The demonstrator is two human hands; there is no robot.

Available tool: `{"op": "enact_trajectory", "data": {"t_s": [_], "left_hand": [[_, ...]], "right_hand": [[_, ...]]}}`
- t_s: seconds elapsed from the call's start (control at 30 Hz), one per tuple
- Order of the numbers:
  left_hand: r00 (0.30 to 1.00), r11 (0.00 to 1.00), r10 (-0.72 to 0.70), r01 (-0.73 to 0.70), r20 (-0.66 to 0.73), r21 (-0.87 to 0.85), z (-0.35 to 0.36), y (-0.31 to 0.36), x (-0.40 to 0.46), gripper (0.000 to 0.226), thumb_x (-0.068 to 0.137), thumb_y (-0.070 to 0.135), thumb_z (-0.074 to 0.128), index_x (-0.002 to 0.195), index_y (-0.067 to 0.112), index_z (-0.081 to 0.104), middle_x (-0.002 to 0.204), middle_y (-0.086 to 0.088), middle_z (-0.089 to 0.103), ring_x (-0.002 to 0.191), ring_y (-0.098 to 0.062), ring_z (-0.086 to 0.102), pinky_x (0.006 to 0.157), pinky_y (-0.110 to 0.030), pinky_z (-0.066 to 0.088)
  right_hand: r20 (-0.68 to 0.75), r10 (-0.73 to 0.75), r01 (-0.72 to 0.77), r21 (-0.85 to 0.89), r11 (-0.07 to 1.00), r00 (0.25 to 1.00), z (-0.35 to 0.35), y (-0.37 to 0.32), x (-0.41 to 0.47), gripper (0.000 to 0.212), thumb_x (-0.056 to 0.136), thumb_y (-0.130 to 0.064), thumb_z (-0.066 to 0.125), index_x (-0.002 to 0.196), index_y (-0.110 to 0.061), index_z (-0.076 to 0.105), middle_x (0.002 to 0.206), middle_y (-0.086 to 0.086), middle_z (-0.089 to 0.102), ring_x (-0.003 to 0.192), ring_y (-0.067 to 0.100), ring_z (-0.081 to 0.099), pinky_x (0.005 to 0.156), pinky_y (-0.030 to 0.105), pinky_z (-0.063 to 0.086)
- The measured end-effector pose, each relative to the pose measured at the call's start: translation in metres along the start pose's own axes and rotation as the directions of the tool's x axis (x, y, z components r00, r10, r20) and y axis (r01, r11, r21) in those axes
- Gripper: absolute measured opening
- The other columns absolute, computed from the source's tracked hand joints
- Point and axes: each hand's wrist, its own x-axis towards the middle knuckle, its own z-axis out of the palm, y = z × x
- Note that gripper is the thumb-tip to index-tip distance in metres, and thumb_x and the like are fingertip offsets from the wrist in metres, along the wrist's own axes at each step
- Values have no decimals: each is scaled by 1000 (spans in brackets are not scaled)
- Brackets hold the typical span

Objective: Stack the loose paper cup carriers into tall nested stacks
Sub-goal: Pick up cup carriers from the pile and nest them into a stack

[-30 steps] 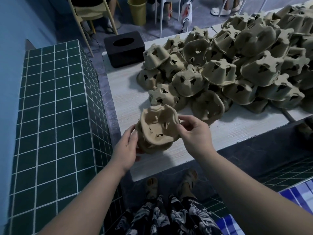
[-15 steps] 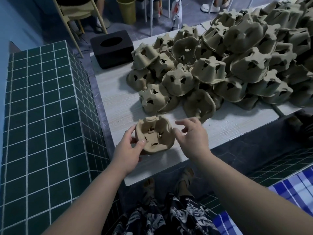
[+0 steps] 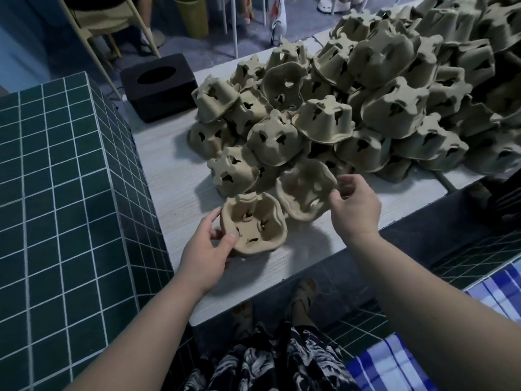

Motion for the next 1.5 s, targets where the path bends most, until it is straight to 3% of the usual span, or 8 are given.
{"op": "enact_trajectory", "data": {"t_s": [0.3,0.43,0.6,0.7,0.87,1.1,1.37,1.5], "left_hand": [[1000,1000,9,-10,21,10,0,6,1,55,96,26,60,141,46,35,112,-5,64,98,-21,66,77,-48,59],[999,1000,5,-5,37,9,1,9,3,56,96,26,59,143,44,35,112,-7,63,96,-24,66,78,-47,59],[998,1000,13,-11,64,-22,4,13,4,51,97,31,56,142,46,35,113,-8,63,100,-23,65,75,-40,58],[997,998,13,-8,77,-67,6,17,1,50,96,47,47,145,42,35,126,-1,59,112,-21,60,87,-47,56],[995,994,4,7,101,-111,5,20,-3,103,60,96,40,146,41,34,135,-1,57,120,-24,58,100,-54,48],[989,999,9,-3,150,-41,6,23,6,69,91,39,63,149,37,26,125,4,51,111,-18,59,76,-35,60],[985,999,-12,18,173,-31,11,29,17,51,93,27,64,139,26,42,128,1,57,101,-20,65,66,-28,56],[989,999,-35,38,146,-18,16,32,22,34,92,29,65,121,29,48,125,-1,59,98,-23,66,72,-37,59]], "right_hand": [[87,126,-131,52,990,988,-2,19,-13,23,87,-18,55,109,-25,62,84,-3,70,76,22,68,84,43,54],[-11,132,-122,319,940,991,-13,5,-18,26,86,-9,56,104,-28,59,70,2,67,63,17,67,80,44,56],[132,125,-177,539,823,983,-12,-22,-38,32,84,3,56,107,-19,60,74,13,66,57,14,63,75,45,59],[219,115,-216,524,824,969,-2,-28,-53,33,84,5,58,108,-17,60,76,16,66,60,19,64,73,44,59],[274,148,-264,453,852,950,13,-20,-62,34,87,0,59,117,-14,57,80,16,65,71,27,68,70,34,59],[272,101,-148,155,977,957,24,-7,-55,26,85,-30,67,109,-24,63,89,-8,67,79,7,63,74,29,52],[409,85,-124,70,990,908,24,-3,-47,32,87,-27,65,118,-26,60,93,-9,69,80,6,65,77,33,56],[296,18,-18,-2,1000,955,7,-9,-29,44,86,-42,66,125,-25,55,112,-10,62,94,9,63,85,33,53]]}}
